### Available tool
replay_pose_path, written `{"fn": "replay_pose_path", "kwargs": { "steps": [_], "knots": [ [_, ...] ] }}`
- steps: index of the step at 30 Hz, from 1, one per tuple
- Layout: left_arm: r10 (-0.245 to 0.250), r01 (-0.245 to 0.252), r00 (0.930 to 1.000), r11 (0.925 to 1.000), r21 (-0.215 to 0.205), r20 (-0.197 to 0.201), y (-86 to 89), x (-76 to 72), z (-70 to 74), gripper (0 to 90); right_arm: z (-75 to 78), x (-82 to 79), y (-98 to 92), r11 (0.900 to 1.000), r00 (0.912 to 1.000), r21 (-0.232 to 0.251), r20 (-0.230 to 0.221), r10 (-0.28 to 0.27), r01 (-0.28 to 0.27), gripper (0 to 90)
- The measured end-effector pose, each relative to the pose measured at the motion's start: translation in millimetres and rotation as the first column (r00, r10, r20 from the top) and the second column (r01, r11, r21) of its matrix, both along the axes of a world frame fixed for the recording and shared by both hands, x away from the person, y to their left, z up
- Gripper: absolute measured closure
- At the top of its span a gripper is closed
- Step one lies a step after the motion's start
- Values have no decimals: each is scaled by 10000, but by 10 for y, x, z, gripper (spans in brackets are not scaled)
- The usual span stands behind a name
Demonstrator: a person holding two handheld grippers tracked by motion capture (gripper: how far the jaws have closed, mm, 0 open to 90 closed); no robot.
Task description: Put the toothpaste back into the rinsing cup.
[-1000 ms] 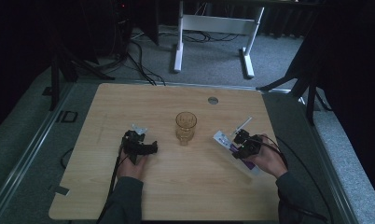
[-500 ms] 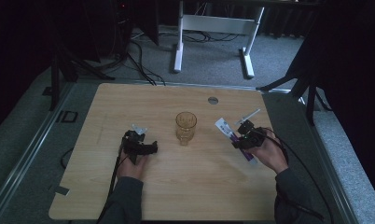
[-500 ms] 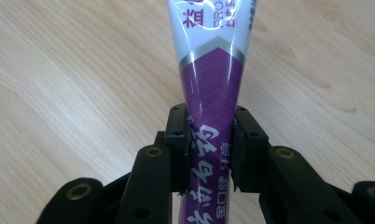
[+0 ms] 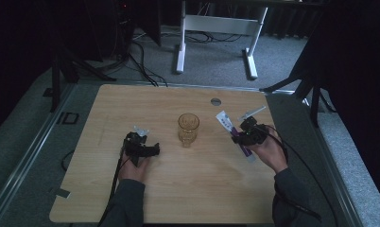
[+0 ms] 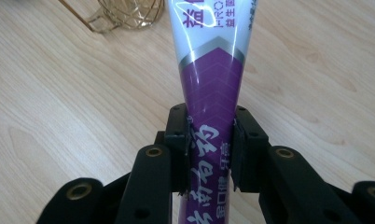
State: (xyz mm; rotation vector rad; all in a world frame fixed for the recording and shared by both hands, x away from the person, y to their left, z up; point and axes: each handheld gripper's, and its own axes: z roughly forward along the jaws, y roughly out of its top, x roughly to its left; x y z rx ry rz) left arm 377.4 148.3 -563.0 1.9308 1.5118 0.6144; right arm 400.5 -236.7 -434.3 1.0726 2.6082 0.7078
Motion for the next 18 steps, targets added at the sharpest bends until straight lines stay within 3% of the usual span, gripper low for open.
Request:
{"fn": "replay_pose_path", "kwargs": {
  "steps": [12, 18],
  "knots": [
    [11, -11, 10000, 10000, -11, 0, -1, 0, 0, 116, -25, 17, 62, 9997, 9995, 243, 300, 19, -26, 721],
    [9, -9, 10000, 10000, -8, -1, -1, 0, 0, 116, -20, 23, 76, 9976, 9982, 691, 583, -149, 108, 721]
  ]
}}
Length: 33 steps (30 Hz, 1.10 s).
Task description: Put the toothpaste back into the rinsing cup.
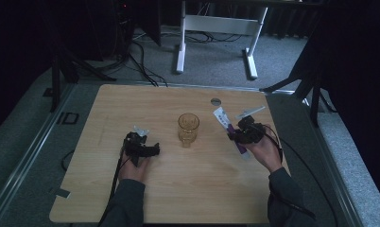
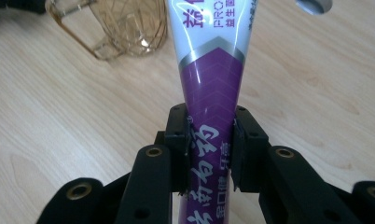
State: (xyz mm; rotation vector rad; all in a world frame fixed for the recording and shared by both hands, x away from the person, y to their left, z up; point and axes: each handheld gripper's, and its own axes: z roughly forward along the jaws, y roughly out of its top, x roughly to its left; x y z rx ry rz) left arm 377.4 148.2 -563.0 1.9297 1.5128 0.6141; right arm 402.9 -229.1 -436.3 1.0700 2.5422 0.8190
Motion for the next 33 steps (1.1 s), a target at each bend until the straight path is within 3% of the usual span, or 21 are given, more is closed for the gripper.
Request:
{"fn": "replay_pose_path", "kwargs": {
  "steps": [12, 25, 33],
  "knots": [
    [-1, 1, 10000, 10000, 6, -2, 0, 0, 0, 116, 45, 0, 41, 9961, 9964, 882, 846, -106, 31, 720],
    [-1, 1, 10000, 10000, 4, -8, 0, 0, 1, 116, 44, 34, 99, 9898, 9939, 1426, 1092, -160, 2, 719],
    [-1, 1, 10000, 10000, 5, -5, 0, 0, 0, 116, 61, 57, 114, 9808, 9897, 1947, 1386, -353, 77, 719]
  ]
}}
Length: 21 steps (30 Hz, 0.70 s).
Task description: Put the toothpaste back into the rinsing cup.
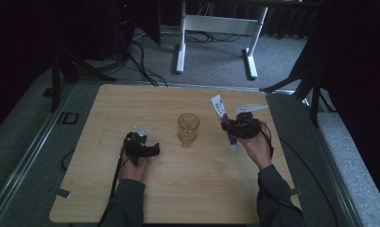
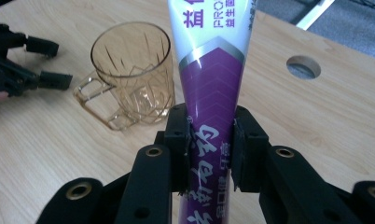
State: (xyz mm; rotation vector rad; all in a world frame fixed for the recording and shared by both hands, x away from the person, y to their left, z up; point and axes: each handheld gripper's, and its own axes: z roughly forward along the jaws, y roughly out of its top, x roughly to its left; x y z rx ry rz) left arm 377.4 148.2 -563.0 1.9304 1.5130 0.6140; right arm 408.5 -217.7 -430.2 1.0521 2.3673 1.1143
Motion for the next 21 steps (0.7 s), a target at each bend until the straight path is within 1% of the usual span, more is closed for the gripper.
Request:
{"fn": "replay_pose_path", "kwargs": {
  "steps": [2, 13, 21],
  "knots": [
    [-4, 4, 10000, 10000, 2, -8, 0, 0, 1, 117, 2, 10, 6, 10000, 9999, 93, 115, -24, 22, 719],
    [-5, 5, 10000, 10000, 1, -4, 0, 0, 0, 116, -9, 58, 31, 9996, 9999, 250, 145, -91, 88, 723],
    [10, -10, 10000, 10000, -7, 6, -2, 4, -1, 117, 28, 60, 61, 9994, 9994, 347, 342, -106, 94, 727]
  ]
}}
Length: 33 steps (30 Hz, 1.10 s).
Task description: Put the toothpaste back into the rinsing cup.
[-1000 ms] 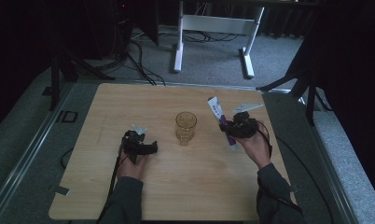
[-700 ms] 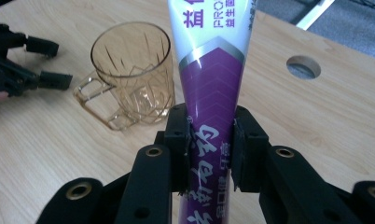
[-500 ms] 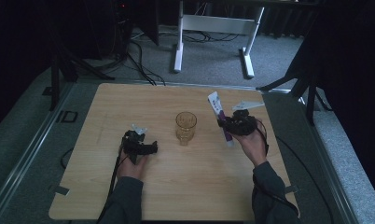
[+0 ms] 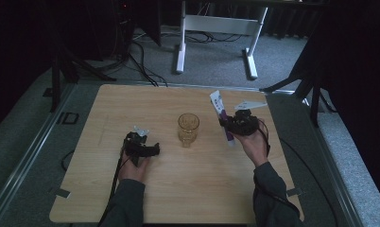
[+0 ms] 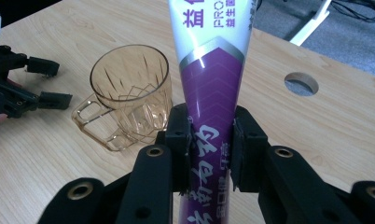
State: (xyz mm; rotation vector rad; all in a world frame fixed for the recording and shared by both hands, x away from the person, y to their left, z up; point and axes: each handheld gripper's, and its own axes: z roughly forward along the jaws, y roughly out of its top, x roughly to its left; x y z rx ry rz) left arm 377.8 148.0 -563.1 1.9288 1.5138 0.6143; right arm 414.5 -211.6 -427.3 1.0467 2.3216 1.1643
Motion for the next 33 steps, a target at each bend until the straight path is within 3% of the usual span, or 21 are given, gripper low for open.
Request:
{"fn": "replay_pose_path", "kwargs": {
  "steps": [20, 33],
  "knots": [
    [-4, 4, 10000, 10000, 16, -9, 0, 0, 1, 117, 57, 55, 72, 10000, 9998, 7, 197, 2, -2, 751],
    [-6, 6, 10000, 10000, 12, -12, 0, 0, 1, 117, 68, 143, 147, 9992, 9997, 388, 227, -64, 55, 749]
  ]
}}
